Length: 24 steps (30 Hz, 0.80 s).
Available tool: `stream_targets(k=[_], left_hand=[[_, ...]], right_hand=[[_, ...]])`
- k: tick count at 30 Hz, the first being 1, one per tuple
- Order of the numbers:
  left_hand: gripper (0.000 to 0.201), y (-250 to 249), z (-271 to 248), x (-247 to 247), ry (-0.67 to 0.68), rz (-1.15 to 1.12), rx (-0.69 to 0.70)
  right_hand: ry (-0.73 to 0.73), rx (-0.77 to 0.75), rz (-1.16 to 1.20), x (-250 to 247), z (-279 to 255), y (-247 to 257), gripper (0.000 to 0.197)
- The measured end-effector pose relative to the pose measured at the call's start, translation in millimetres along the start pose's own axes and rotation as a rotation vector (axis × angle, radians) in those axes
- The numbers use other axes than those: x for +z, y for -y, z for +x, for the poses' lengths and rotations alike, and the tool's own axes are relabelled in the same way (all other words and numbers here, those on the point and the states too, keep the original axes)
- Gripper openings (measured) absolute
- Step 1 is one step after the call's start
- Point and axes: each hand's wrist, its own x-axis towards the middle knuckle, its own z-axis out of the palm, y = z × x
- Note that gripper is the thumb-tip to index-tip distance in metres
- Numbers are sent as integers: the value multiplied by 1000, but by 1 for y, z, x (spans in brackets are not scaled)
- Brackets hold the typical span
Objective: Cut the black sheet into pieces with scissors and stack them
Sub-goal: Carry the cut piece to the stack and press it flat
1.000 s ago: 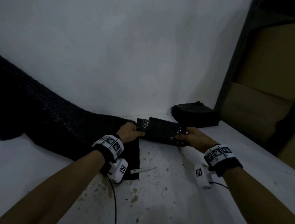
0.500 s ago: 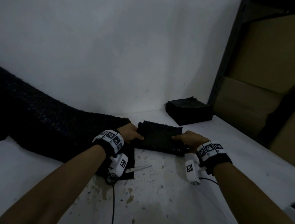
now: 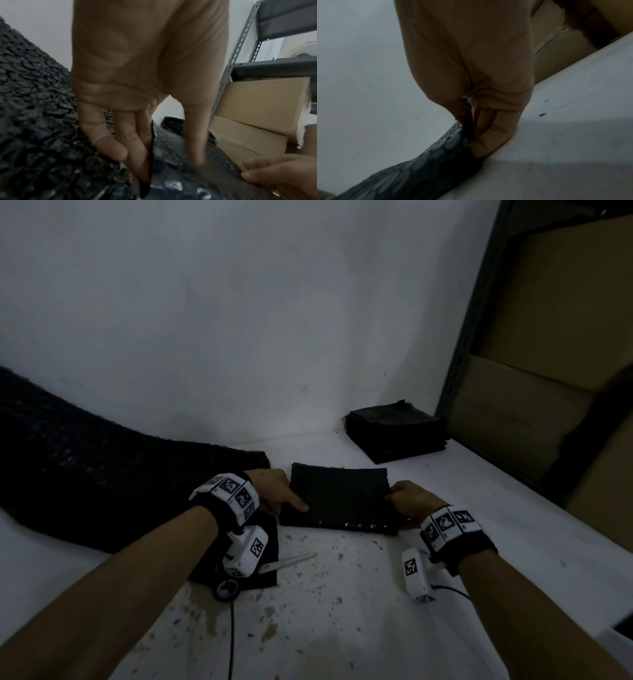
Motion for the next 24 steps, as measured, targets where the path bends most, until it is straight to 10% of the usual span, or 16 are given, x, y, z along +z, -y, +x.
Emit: stream_targets(k=[24], left_hand=[[23,-1,2,2,-106,67,41]], right_hand=[[-39,49,-123,0,35,-8,43]])
